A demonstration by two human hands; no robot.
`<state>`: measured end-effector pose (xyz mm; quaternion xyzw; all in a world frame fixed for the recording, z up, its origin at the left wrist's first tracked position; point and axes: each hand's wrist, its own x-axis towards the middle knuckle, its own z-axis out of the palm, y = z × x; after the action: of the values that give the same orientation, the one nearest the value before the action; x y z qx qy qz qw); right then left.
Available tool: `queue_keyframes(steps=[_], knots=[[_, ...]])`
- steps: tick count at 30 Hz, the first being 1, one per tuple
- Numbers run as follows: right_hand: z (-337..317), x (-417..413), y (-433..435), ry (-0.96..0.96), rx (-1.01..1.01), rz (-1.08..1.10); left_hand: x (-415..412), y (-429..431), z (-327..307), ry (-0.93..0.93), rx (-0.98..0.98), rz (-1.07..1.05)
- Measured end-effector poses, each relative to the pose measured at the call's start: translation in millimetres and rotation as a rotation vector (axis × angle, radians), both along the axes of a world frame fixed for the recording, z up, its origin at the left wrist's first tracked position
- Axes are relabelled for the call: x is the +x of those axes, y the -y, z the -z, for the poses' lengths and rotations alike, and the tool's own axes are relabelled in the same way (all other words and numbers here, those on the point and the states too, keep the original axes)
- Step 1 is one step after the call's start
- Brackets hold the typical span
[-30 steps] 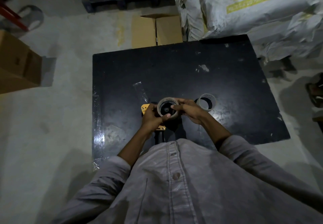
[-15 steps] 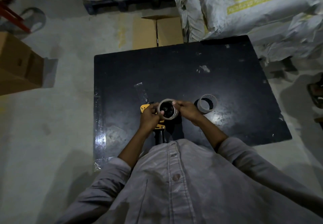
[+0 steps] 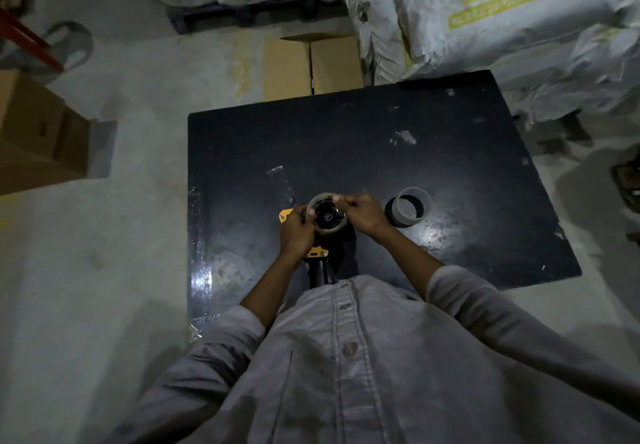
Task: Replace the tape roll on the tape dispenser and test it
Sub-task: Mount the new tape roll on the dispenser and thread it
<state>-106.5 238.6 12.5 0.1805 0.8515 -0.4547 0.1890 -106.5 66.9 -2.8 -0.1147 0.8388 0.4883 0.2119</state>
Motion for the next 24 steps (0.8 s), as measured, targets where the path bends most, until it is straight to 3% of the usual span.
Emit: queue_keyframes(steps=[4,11,24], knots=[[4.9,1.3,-2.0,-0.005,-0.039,0.014,2.0,-1.5,1.8,-0.007,0.012,-0.020],[8.0,4.1,-2.0,0.050,-0.273,0.210,-0.3,-2.7,3.8,0.006,0.022,-0.038],[13.9,1.2,-1.1,0.086,-0.296,0.290,-2.3,-8.6,3.3,-0.003,0.012,-0.075]])
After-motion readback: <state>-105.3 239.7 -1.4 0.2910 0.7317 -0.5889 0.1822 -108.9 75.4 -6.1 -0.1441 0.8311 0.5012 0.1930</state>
